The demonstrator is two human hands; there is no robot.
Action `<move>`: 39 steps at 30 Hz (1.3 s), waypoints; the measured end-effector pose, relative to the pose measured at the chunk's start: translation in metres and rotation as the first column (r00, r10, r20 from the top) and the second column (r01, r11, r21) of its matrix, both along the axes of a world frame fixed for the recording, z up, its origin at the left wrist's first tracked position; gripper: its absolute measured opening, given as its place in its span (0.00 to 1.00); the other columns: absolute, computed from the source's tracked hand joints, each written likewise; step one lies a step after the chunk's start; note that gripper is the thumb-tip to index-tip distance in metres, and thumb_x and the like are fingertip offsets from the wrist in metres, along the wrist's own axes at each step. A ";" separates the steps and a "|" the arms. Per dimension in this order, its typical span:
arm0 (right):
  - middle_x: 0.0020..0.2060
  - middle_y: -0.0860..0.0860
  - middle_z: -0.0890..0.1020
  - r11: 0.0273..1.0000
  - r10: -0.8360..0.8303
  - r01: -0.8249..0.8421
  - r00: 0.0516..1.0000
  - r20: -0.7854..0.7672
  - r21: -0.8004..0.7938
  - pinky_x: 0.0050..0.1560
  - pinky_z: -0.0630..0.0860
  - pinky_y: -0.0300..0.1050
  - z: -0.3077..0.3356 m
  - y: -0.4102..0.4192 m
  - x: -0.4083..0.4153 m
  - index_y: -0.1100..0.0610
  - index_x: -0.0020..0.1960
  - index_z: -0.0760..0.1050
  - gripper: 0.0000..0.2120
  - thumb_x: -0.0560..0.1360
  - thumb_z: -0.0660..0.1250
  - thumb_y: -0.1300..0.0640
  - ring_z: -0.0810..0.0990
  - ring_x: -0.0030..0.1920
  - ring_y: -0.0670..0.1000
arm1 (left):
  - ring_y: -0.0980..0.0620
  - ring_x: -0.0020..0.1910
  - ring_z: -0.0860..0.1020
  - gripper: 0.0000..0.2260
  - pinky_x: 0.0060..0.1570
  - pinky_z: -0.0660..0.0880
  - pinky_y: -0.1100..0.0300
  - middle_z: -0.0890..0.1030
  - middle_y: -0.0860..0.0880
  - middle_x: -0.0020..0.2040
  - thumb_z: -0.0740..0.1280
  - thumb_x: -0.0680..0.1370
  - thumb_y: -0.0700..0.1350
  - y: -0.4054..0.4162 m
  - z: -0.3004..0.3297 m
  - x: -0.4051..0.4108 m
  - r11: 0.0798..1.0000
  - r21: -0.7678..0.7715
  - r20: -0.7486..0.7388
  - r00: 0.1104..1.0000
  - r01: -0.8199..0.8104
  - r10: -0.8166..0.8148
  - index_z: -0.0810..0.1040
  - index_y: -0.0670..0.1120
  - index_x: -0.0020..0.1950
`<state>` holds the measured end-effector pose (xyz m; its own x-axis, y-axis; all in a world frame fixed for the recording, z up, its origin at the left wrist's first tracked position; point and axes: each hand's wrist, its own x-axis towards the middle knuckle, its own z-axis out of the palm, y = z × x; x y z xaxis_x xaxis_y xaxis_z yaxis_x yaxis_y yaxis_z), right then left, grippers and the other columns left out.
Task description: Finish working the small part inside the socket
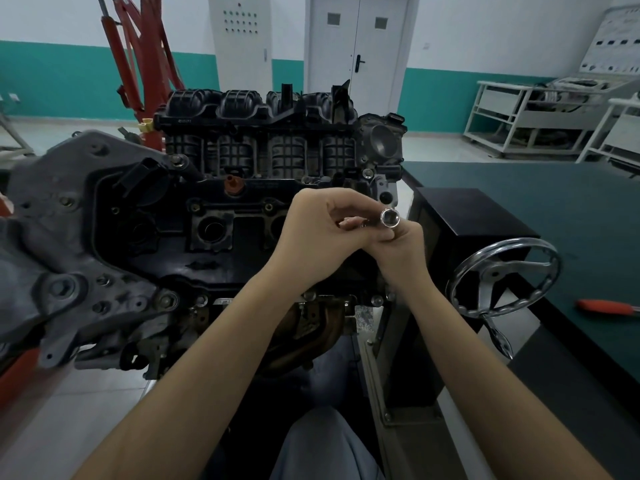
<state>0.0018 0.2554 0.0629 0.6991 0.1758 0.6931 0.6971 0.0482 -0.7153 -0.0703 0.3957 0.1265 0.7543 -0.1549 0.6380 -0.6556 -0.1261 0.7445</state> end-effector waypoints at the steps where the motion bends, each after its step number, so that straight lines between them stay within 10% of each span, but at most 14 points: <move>1: 0.44 0.43 0.85 1.000 0.007 -0.006 1.000 0.008 -0.015 0.51 0.77 0.37 0.001 -0.001 -0.001 0.56 0.51 0.80 0.12 0.72 0.69 0.69 0.83 0.49 0.45 | 0.53 0.44 0.84 0.13 0.51 0.80 0.59 0.85 0.51 0.42 0.76 0.68 0.32 0.000 0.000 0.000 1.000 0.000 0.004 1.000 0.005 -0.005 0.83 0.47 0.47; 7: 0.40 0.36 0.84 0.999 -0.011 0.011 1.000 0.008 -0.037 0.45 0.75 0.31 -0.001 0.000 -0.001 0.52 0.47 0.81 0.12 0.72 0.68 0.68 0.82 0.44 0.38 | 0.45 0.50 0.84 0.16 0.56 0.79 0.52 0.84 0.40 0.47 0.72 0.70 0.28 0.000 -0.003 0.001 0.996 -0.019 -0.037 0.995 0.089 -0.089 0.81 0.41 0.54; 39: 0.46 0.42 0.85 0.998 0.057 -0.058 0.998 -0.001 -0.011 0.51 0.76 0.36 -0.001 0.000 0.000 0.54 0.52 0.82 0.09 0.73 0.69 0.62 0.83 0.51 0.44 | 0.57 0.45 0.83 0.12 0.50 0.78 0.64 0.84 0.52 0.42 0.76 0.69 0.33 -0.003 -0.004 -0.002 0.993 0.039 0.046 0.993 -0.113 0.111 0.83 0.46 0.49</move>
